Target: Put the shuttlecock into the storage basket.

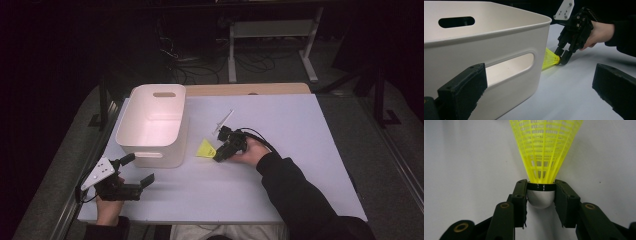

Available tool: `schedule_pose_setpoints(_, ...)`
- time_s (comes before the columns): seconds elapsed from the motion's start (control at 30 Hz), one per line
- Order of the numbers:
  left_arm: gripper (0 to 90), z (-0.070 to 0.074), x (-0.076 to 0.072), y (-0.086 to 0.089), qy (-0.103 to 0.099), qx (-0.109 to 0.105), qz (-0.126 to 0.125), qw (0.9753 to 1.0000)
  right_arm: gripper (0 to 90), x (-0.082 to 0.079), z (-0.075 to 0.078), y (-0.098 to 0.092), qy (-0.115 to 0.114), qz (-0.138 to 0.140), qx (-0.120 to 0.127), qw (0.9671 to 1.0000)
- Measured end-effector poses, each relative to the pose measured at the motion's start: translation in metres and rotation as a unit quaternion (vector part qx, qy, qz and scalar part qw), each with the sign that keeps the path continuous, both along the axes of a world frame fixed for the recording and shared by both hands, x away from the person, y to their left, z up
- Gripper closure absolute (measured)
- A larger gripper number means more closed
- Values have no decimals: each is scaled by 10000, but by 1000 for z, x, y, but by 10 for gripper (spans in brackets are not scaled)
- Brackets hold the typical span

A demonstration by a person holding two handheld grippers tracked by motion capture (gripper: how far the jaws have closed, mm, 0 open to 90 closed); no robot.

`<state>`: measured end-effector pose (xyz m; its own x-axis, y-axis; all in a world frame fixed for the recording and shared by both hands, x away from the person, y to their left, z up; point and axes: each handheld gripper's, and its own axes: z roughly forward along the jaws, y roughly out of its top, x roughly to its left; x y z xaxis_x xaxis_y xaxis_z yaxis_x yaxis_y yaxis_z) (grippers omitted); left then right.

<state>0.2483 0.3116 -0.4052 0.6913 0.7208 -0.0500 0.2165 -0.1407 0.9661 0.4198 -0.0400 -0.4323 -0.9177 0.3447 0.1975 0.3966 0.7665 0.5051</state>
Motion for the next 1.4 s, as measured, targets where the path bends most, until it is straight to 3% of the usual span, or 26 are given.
schedule_pose_setpoints(0.43,0,0,0,0,8,-3,-7,10000,631,-3,10,-3,2,31,80,10000)
schedule_pose_setpoints(1.4,0,0,0,-1,24,-5,6,10000,632,-10,54,-15,-286,36,319,9991)
